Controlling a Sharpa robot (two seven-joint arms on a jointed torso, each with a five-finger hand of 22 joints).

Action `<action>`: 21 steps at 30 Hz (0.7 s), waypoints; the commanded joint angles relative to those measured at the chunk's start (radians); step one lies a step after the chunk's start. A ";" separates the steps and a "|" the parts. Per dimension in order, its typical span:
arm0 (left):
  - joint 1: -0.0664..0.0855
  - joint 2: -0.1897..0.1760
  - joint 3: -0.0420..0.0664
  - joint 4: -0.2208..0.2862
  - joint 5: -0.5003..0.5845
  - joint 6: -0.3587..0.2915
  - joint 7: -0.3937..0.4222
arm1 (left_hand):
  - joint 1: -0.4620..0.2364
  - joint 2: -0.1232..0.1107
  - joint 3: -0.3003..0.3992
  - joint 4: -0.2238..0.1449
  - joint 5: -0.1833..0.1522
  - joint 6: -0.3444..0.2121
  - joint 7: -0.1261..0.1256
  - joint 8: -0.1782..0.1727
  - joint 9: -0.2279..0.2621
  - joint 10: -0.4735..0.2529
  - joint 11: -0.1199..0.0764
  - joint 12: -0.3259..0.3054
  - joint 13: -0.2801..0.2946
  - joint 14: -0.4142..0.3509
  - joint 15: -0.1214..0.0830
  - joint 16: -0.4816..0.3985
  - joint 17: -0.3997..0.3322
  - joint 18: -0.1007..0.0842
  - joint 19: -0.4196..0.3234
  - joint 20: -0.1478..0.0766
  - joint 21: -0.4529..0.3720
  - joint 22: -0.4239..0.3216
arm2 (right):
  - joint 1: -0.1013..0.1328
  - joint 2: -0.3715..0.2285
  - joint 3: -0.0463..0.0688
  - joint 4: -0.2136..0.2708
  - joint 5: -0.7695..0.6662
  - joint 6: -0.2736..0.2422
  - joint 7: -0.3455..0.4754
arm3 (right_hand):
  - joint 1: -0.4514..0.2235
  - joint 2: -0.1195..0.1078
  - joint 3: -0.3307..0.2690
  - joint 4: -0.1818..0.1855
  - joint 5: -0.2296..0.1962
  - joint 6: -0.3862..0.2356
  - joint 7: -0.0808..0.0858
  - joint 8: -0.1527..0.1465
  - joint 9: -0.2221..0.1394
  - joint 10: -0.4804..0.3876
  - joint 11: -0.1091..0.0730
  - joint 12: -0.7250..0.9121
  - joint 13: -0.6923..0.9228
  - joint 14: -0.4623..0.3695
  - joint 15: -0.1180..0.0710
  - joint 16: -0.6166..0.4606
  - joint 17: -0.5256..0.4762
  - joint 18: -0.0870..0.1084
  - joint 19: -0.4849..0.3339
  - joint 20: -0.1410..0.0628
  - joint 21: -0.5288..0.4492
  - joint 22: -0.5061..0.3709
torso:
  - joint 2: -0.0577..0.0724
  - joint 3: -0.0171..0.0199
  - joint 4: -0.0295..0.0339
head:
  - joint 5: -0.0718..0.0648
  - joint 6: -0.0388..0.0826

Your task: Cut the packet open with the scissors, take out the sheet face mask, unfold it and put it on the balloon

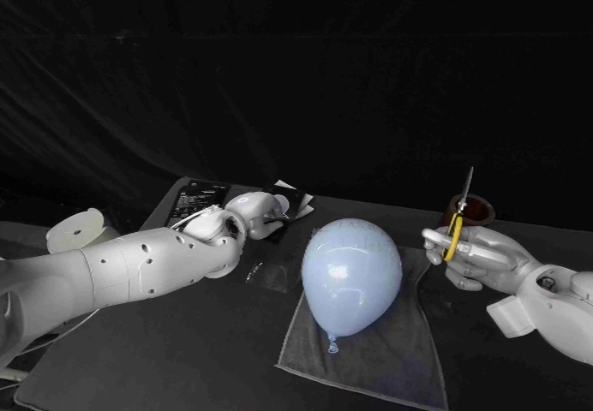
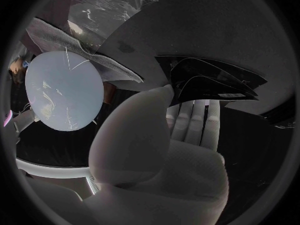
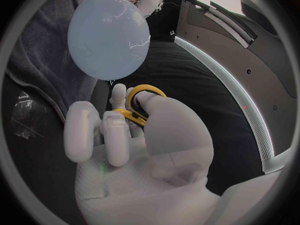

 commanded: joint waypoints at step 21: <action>0.018 -0.032 0.020 0.042 0.151 -0.054 0.094 | -0.029 0.003 0.141 -0.024 -0.006 0.047 -0.018 0.037 0.040 0.101 -0.017 -0.010 -0.002 0.074 -0.020 -0.015 0.003 0.019 0.072 -0.002 0.014 0.001 | 0.000 0.007 0.001 -0.005 -0.005 0.010 0.007 | 0.011 0.014 0.005 -0.001 -0.003 -0.002 -0.007 0.000 0.001 0.419 -0.158 1.173 0.264 0.099 -0.007 0.004 0.233 0.007 -0.009 0.000 -0.006 0.093 | 0.000 0.0004 -0.0005 | 0.000 0.011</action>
